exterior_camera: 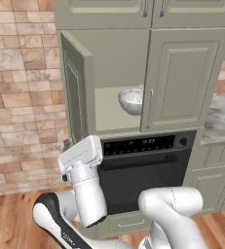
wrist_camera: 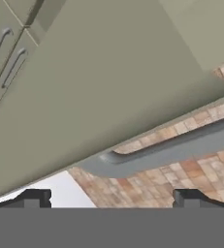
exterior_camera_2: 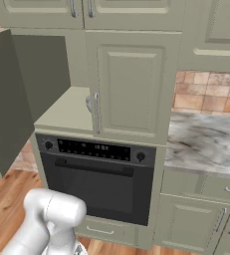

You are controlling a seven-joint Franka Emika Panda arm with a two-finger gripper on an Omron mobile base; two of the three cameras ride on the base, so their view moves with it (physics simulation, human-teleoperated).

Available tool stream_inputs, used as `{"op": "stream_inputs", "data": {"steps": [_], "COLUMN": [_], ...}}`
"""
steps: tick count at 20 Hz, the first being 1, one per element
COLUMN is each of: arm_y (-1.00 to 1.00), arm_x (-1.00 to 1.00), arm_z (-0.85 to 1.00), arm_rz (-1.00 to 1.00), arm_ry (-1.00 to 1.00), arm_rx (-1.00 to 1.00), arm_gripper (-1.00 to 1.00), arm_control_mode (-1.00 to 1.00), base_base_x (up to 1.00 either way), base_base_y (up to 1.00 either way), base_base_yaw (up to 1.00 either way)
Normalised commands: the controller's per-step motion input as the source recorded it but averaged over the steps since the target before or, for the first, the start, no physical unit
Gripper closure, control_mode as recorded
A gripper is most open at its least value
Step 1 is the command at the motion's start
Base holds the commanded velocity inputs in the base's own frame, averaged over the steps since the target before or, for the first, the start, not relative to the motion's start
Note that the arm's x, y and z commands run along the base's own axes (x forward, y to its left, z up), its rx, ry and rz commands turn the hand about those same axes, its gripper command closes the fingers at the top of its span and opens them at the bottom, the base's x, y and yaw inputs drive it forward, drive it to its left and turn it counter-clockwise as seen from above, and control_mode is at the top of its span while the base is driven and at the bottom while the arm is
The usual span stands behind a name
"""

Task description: Pick the mug and place it in the sink. Pick the bowl and place it in the open cabinet and then close the cabinet.

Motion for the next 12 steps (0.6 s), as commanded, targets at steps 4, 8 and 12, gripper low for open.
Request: {"op": "stream_inputs", "data": {"steps": [4,8,12], "arm_y": [0.29,0.11,-0.21], "arm_x": [0.00,-0.05,-0.29], "arm_z": [-0.09,-0.05,-0.05], "arm_rz": [-0.29,-0.32,-0.44], "arm_ry": [0.00,0.00,0.00], "arm_rx": [0.00,0.01,0.04], "arm_gripper": [-1.00,-1.00,-1.00], "arm_control_mode": [-1.00,-1.00,-1.00], "base_base_x": [0.00,0.00,0.00], "base_base_y": [0.00,0.00,0.00], "base_base_yaw": [0.00,0.00,0.00]}}
